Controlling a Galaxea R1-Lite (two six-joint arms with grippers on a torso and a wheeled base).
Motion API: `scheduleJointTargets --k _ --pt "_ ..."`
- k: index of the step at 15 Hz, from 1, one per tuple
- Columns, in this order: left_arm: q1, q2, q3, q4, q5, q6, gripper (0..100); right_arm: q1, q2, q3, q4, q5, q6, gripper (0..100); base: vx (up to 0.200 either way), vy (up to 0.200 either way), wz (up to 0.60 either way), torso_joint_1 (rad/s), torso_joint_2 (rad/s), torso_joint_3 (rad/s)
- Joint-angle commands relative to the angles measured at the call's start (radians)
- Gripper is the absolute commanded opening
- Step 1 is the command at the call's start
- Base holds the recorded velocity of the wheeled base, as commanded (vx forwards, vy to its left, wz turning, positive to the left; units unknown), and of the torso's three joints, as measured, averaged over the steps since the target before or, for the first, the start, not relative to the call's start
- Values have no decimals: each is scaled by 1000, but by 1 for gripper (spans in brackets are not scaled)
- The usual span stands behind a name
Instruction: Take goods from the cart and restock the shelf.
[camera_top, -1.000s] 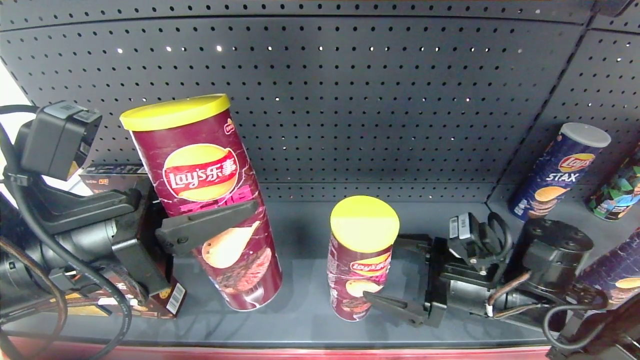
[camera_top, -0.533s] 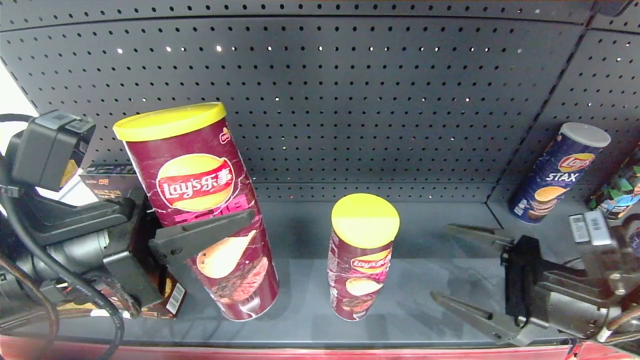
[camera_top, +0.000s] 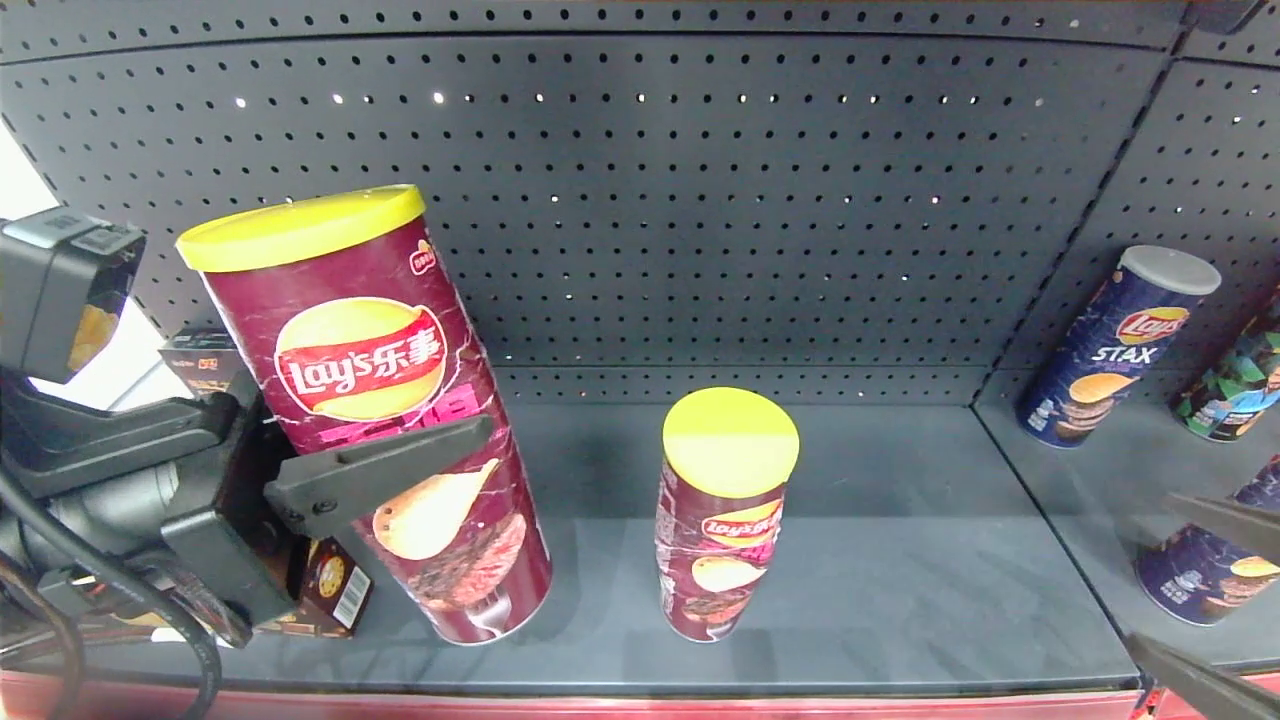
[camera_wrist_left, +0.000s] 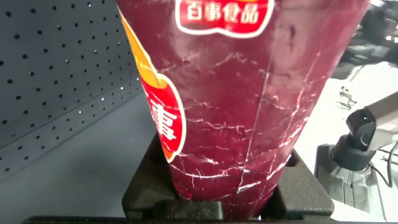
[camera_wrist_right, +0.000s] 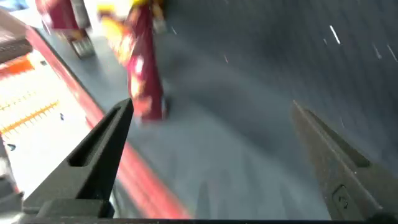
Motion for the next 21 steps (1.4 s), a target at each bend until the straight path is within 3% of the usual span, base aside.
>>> scheduleJointTargets --k 1,2,4,6,7,15,18,20,21 --pt "-2 -3 -4 -1 0 0 0 -96 -646 -4 618 -177 43 100 0 0 0 0 0 0" --pt "-2 -3 -1 -1 0 0 0 -109 -721 14 712 -283 44 100 0 0 0 0 0 0" --pt "-2 -12 5 0 1 -1 0 -106 -715 57 703 -429 86 100 0 0 0 0 0 0" --pt "-3 -21 13 5 1 0 0 -106 -712 203 630 -584 107 100 0 0 0 0 0 0" --pt "-3 -23 16 5 1 0 0 -106 -713 203 635 -610 148 100 0 0 0 0 0 0" --pt "-9 -46 5 6 -6 2 0 -106 -712 203 643 -607 145 100 0 0 0 0 0 0" --pt "-5 -40 -25 8 -6 17 0 -106 -712 203 643 -607 144 100 0 0 0 0 0 0" --pt "-8 11 -77 46 -8 89 0 -106 -712 203 643 -607 145 100 0 0 0 0 0 0" --pt "34 52 -122 97 -6 171 0 -106 -712 203 643 -607 145 100 0 0 0 0 0 0"
